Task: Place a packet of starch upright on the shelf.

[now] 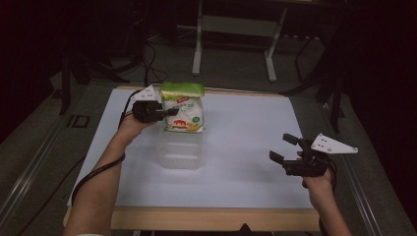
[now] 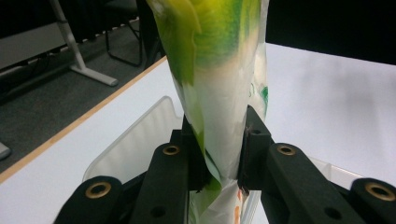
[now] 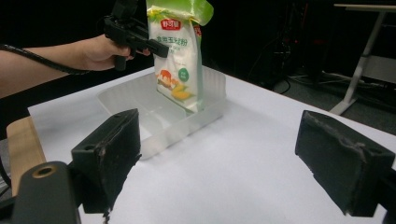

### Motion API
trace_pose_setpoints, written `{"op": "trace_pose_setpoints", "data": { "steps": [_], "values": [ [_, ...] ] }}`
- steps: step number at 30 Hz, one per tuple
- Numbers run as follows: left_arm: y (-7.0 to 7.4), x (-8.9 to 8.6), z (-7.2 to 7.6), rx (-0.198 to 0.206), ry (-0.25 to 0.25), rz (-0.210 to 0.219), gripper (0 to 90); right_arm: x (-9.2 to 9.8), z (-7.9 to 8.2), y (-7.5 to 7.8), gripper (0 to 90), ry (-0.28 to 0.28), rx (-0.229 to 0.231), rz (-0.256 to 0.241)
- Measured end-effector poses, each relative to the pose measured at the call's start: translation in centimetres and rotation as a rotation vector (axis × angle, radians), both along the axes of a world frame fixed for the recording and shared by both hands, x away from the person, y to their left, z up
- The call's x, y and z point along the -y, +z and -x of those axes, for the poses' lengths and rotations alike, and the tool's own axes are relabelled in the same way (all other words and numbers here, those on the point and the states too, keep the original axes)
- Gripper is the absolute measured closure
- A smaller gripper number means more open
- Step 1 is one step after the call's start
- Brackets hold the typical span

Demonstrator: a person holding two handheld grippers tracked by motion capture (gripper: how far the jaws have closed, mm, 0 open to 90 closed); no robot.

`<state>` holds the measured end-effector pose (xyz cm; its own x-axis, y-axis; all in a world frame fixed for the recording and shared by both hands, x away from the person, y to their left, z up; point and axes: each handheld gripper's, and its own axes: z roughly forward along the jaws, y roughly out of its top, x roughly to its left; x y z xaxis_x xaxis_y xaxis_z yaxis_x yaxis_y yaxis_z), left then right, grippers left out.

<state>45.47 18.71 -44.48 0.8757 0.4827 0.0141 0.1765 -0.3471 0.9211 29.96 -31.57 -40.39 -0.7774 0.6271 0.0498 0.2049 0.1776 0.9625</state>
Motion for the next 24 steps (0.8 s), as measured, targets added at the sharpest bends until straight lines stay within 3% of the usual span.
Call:
{"op": "trace_pose_setpoints", "data": {
  "steps": [11, 18, 24],
  "values": [
    [-1.0, 0.0, 0.0, -0.002, 0.004, -0.022, 77.1, 0.0, -0.1, -0.3, 14.3, 0.005, -0.016, -0.012],
    [-2.5, 1.3, -0.3, -0.042, -0.001, -0.111, 77.1, -0.2, -0.2, -0.6, 14.3, 0.007, -0.026, -0.006],
    [-2.8, 1.7, -0.3, -0.015, -0.005, -0.160, 77.2, -0.5, -0.2, -0.9, 14.3, 0.017, -0.037, -0.002]
  ]
}}
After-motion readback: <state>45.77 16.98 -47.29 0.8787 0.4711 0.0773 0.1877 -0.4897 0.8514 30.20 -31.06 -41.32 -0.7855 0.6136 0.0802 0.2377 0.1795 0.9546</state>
